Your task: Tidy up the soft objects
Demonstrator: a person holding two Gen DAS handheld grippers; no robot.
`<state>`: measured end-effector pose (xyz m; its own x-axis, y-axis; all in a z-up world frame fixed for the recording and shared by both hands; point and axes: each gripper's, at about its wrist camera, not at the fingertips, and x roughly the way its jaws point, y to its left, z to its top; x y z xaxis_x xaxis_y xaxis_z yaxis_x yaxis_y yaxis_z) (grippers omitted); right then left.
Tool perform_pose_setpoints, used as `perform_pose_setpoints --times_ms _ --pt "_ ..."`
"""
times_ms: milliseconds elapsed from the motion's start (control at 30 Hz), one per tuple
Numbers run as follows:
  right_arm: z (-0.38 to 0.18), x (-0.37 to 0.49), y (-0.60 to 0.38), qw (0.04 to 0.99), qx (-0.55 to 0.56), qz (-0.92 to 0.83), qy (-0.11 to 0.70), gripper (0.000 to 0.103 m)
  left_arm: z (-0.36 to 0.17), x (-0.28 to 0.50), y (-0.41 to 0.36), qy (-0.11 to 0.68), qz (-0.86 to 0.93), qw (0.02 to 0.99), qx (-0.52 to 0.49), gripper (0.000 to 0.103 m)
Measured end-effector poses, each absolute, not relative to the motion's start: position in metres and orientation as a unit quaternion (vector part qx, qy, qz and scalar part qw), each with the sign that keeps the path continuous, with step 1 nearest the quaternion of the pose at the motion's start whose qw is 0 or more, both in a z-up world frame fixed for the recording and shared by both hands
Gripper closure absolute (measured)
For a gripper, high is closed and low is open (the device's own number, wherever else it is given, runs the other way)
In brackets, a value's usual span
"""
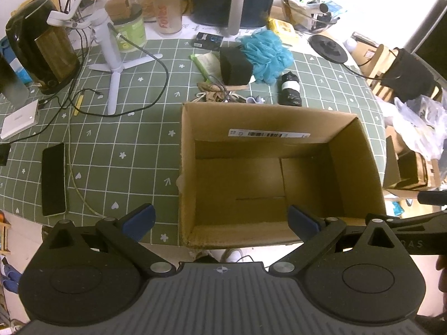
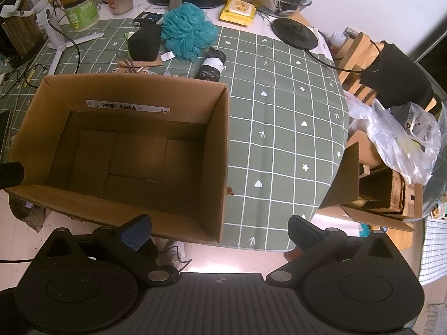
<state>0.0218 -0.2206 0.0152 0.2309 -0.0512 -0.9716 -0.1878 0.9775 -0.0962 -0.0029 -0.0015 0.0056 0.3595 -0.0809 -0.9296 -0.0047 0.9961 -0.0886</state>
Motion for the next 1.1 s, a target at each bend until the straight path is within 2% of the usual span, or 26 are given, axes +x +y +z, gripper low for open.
perform_pose_setpoints --times_ms 1100 --pt "0.024 0.049 -0.226 0.786 -0.111 0.035 0.607 0.0 0.015 0.022 0.016 0.55 -0.052 0.832 -0.062 0.0"
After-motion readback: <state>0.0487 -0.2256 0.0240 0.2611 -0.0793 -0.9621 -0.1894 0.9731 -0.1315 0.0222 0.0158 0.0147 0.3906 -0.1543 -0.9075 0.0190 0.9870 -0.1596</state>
